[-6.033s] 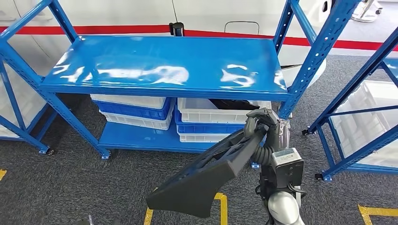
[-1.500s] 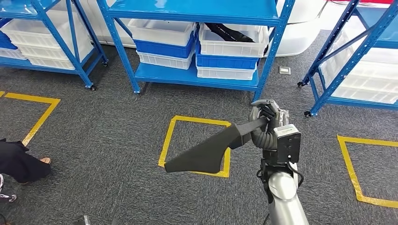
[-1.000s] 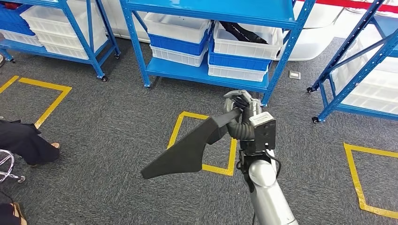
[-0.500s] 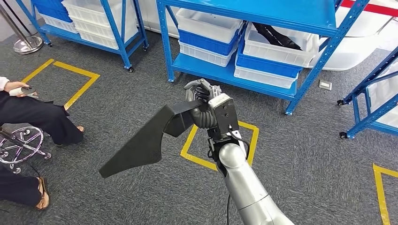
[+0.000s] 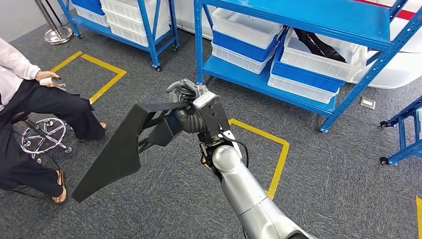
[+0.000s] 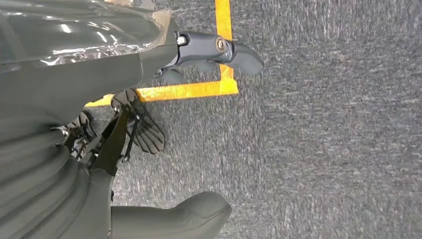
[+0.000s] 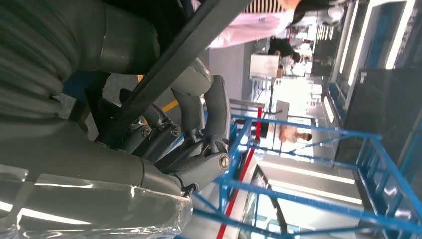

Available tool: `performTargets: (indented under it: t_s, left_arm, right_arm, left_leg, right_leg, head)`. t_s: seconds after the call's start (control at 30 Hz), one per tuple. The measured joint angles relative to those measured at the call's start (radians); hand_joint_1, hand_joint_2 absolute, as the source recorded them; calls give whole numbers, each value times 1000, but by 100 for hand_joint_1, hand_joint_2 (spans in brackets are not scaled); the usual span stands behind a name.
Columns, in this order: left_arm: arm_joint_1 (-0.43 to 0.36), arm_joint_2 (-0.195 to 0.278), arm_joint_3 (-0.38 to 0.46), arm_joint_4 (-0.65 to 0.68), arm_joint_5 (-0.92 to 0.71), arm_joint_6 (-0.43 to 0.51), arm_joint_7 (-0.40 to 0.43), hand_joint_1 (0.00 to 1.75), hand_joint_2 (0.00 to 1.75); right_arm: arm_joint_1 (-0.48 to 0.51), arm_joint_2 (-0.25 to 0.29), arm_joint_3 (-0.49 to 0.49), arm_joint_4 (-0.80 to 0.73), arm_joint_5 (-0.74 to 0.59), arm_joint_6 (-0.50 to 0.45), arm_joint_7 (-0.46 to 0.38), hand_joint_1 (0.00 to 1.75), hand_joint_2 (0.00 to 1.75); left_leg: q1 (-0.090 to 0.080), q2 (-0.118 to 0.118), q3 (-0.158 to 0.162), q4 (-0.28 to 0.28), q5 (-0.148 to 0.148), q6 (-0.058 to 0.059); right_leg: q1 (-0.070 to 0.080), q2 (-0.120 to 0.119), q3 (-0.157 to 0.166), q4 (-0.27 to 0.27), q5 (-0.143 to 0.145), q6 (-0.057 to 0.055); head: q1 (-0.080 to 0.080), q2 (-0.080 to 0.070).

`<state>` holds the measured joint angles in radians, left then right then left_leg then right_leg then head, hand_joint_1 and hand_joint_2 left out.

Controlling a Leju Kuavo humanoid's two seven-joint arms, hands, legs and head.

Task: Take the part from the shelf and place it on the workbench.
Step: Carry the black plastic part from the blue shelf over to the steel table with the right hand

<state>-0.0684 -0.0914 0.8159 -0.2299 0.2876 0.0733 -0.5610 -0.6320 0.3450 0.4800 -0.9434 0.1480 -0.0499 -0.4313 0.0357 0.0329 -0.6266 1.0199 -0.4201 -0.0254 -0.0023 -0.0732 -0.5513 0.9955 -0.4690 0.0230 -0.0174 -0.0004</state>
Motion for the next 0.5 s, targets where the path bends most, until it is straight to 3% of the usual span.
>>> performTargets:
  t_s: [0.03, 0.1, 0.2, 0.23, 0.27, 0.3, 0.37, 0.43, 0.5]
  left_arm:
    - [1, 0, 2, 0, -1, -2, 0, 0, 175]
    - [2, -2, 3, 0, -3, -3, -1, 0, 175]
    - [2, -3, 8, -1, -4, -4, -2, 0, 175]
    - [3, -3, 11, -1, -4, -5, -2, 0, 175]
    - [3, -3, 13, -1, -5, -5, -2, 0, 175]
    - [3, -3, 14, -1, -5, -5, -2, 0, 175]
    - [3, -4, 16, -1, -5, -5, -1, 0, 175]
    - [3, -5, 17, -1, -5, -5, -2, 0, 175]
    - [7, -6, 17, -1, -5, -5, -2, 0, 175]
  right_arm:
    - [-7, 1, 3, 7, -2, -1, -1, 175, 175]
    - [-16, 1, 6, 17, -4, -2, -1, 175, 175]
    - [-21, -4, 7, 33, -6, -3, -1, 175, 175]
    - [-21, -6, 7, 38, -7, -3, -1, 175, 175]
    - [-21, -7, 7, 43, -8, -4, -1, 175, 175]
    - [-21, -8, 8, 48, -8, -4, -1, 175, 175]
    - [-24, -8, 8, 53, -9, -5, -1, 175, 175]
    - [-28, -7, 9, 56, -9, -5, -2, 175, 175]
    - [-30, -4, 9, 59, -9, -5, -3, 175, 175]
  left_leg:
    - [-2, -8, -1, -2, 3, 10]
    - [-4, -23, -1, -6, 10, 28]
    - [-4, -47, -4, -7, 14, 43]
    - [-6, -57, -5, -7, 14, 43]
    - [-7, -68, -6, -7, 14, 44]
    - [-8, -79, -6, -7, 15, 44]
    - [-8, -100, -6, -6, 16, 42]
    - [-9, -117, -8, -5, 18, 34]
    - [-10, -129, -13, -6, 22, 22]
  right_leg:
    - [-1, -3, -1, 1, -2, 6]
    - [-5, 16, -17, 38, -26, 13]
    - [-9, 62, -110, 237, -115, 9]
    - [-9, 67, -139, 295, -133, 10]
    - [-8, 69, -151, 316, -134, 14]
    - [-8, 71, -143, 295, -118, 20]
    - [-9, 90, -77, 154, -56, 27]
    - [-6, 114, -22, 35, -12, 19]
    - [0, 115, -13, 13, 0, 5]
  head:
    - [2, 0]
    - [4, 0]
    - [7, 0]
    - [7, 0]
    - [7, 0]
    - [7, 0]
    - [7, 0]
    - [7, 0]
    - [6, 0]
